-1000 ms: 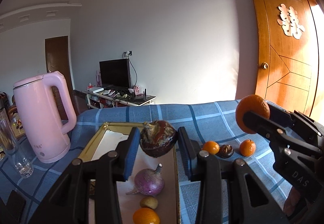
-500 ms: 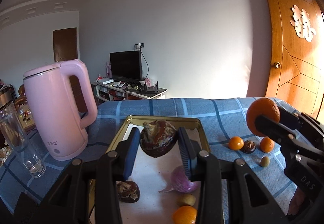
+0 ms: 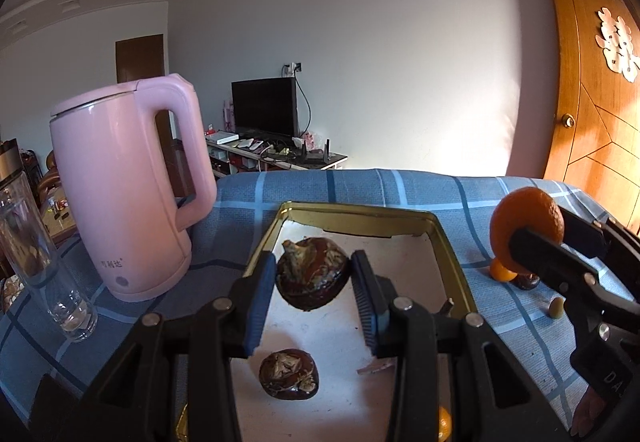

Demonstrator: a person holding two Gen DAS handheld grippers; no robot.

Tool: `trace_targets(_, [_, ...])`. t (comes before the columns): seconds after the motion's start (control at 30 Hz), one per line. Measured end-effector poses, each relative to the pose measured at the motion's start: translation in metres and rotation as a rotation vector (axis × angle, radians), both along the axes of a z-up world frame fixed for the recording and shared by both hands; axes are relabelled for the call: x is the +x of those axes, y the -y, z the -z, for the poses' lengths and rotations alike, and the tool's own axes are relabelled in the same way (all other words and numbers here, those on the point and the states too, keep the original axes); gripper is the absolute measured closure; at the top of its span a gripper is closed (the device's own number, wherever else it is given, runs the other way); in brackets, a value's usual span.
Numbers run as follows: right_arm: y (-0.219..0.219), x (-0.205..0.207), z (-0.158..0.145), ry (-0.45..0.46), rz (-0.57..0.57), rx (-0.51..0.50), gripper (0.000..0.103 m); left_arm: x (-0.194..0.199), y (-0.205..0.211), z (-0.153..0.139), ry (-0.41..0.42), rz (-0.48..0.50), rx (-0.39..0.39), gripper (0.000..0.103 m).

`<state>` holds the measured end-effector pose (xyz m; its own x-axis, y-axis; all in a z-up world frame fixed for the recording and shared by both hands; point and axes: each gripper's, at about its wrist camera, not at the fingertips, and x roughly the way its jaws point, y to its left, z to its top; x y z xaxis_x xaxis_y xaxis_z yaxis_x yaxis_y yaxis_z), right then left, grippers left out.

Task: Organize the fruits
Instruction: 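Open the left gripper over the tray to drop the mangosteen while the right gripper releases the orange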

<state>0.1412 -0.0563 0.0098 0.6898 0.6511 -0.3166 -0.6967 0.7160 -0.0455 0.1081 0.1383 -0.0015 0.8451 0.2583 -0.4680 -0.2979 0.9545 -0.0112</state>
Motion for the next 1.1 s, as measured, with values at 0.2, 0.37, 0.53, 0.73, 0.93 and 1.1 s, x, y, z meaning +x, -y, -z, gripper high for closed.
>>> trace_targets(0.2, [-0.013,-0.001,0.003,-0.009,-0.025,-0.013,0.063,0.001,-0.009,0.004,-0.024,-0.010,-0.014,0.063])
trace_targets(0.37, [-0.023,-0.003,0.005,-0.018,-0.045,-0.019,0.063,0.001,-0.015,0.008,-0.041,-0.010,-0.026,0.063])
trace_targets(0.53, [-0.033,-0.004,0.011,-0.033,-0.068,-0.044,0.063,0.004,-0.019,0.013,-0.068,-0.004,-0.036,0.063])
trace_targets(0.73, [-0.044,-0.005,0.017,-0.044,-0.094,-0.074,0.063,0.005,-0.022,0.018,-0.094,0.006,-0.057,0.063])
trace_targets(0.93, [-0.048,-0.004,0.023,-0.061,-0.105,-0.089,0.063,0.008,-0.023,0.021,-0.111,0.003,-0.052,0.063])
trace_targets(1.1, [-0.052,-0.004,0.029,-0.075,-0.117,-0.114,0.063,0.010,-0.023,0.024,-0.133,0.002,-0.045,0.063])
